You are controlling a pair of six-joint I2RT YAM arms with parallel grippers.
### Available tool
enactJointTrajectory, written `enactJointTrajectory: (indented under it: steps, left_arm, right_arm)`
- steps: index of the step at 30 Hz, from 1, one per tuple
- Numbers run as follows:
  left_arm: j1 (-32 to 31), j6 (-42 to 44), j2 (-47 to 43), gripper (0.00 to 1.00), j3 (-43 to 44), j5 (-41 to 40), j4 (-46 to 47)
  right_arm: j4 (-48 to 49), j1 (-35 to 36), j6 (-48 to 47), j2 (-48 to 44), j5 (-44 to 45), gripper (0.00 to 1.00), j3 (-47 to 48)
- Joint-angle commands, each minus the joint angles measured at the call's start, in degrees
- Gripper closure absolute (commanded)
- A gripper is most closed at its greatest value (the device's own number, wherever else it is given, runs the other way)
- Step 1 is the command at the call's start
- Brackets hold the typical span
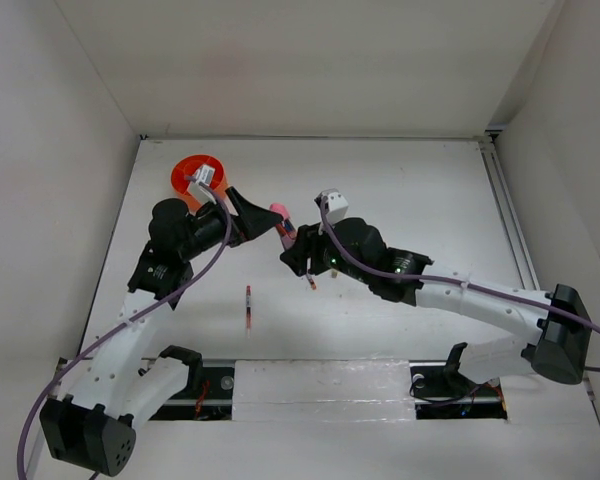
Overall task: Sort the stationery into containers
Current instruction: Pass the stationery from the right arm to the left
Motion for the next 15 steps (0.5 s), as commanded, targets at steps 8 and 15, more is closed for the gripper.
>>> enactJointTrajectory:
  steps: [8,15]
  left_arm:
    - [0.1,-3.0,1.4,0.00,-2.6,7.7,10.9]
    - [0.1,-2.4,2.0,0.31,-3.7,7.7,12.2]
  right_arm:
    - [10.1,-0.2,-2.0,2.4,-6.0,1.00,5.0]
    - [12.5,-0.2,-2.0,2.4,-7.4,1.00,5.0]
